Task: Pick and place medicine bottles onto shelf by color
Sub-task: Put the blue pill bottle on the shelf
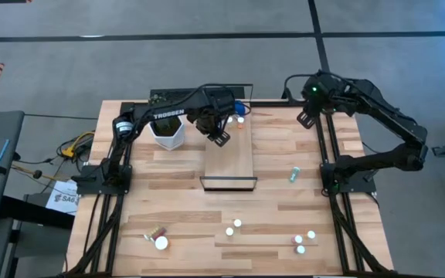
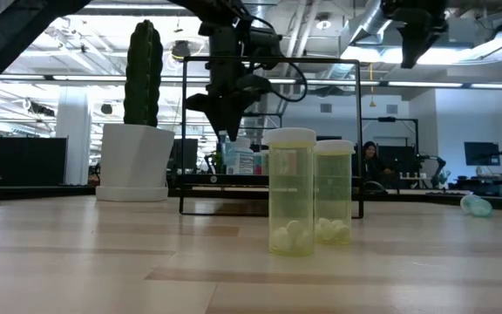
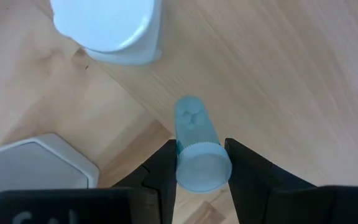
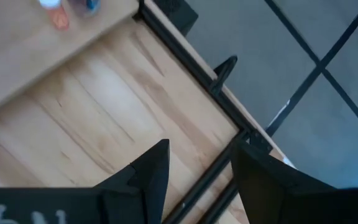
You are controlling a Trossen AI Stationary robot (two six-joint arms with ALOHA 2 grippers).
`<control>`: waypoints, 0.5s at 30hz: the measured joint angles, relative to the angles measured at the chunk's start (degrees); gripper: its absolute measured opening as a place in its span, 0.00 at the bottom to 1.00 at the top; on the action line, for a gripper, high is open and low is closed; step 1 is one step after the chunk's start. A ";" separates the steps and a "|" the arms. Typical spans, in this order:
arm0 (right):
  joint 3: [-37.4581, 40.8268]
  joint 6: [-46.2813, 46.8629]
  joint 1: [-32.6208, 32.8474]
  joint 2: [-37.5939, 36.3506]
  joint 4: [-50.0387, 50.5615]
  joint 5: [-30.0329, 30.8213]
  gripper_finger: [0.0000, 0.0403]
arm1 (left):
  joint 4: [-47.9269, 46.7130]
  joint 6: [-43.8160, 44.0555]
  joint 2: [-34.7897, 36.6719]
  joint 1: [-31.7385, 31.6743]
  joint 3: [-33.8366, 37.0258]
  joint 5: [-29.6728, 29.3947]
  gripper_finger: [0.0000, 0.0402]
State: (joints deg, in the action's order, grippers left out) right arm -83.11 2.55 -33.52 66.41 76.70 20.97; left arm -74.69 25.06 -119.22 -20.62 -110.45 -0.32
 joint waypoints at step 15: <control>0.00 -0.02 0.00 0.00 -6.43 -0.05 0.47 | 0.49 -0.44 -0.74 1.31 0.02 -2.85 0.25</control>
State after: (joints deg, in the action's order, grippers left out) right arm -83.11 2.52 -33.52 66.41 70.27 20.92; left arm -74.20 24.62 -119.96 -19.32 -110.44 -3.17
